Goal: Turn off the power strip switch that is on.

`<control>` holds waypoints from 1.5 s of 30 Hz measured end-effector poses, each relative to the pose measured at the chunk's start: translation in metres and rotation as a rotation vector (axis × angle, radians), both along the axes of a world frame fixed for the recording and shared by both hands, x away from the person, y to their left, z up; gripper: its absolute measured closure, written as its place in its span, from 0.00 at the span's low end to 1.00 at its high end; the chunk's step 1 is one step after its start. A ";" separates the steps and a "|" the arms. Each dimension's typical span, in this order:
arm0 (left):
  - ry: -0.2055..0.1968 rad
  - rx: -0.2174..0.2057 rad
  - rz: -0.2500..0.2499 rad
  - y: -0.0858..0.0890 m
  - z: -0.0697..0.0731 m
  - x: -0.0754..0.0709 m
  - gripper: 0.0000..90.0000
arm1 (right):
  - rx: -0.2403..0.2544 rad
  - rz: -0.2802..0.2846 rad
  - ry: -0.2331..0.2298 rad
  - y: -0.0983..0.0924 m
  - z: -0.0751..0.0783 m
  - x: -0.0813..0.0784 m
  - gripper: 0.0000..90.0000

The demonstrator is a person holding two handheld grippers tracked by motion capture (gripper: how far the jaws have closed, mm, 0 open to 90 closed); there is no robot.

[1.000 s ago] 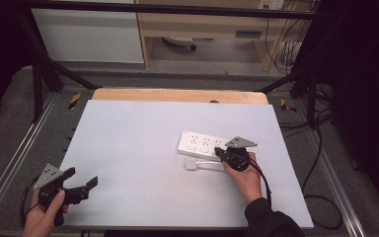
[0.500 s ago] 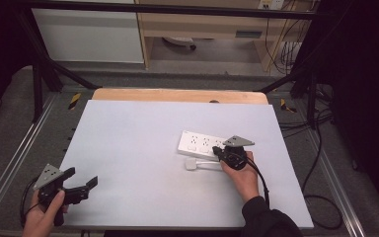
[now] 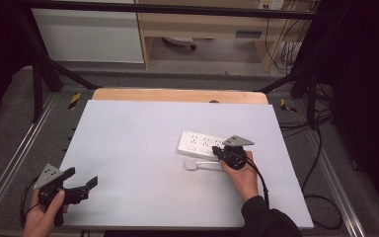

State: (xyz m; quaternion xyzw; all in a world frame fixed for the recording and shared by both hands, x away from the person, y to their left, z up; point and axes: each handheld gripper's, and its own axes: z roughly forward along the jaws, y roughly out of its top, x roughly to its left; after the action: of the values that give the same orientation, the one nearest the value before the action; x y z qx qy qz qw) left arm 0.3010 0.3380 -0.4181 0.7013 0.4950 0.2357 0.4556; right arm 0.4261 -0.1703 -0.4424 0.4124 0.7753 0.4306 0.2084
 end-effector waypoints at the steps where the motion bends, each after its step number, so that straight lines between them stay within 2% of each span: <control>1: 0.000 0.000 0.000 0.000 0.000 0.000 0.08 | 0.000 0.000 0.000 0.000 0.000 0.000 1.00; 45: -0.002 0.001 -0.003 0.000 0.000 0.000 0.08 | 0.003 0.005 -0.007 0.001 -0.003 0.001 1.00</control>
State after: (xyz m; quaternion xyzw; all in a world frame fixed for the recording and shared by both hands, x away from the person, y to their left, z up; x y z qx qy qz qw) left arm 0.3008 0.3381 -0.4180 0.7020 0.4935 0.2358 0.4561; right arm 0.4272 -0.1689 -0.4451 0.4094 0.7749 0.4336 0.2096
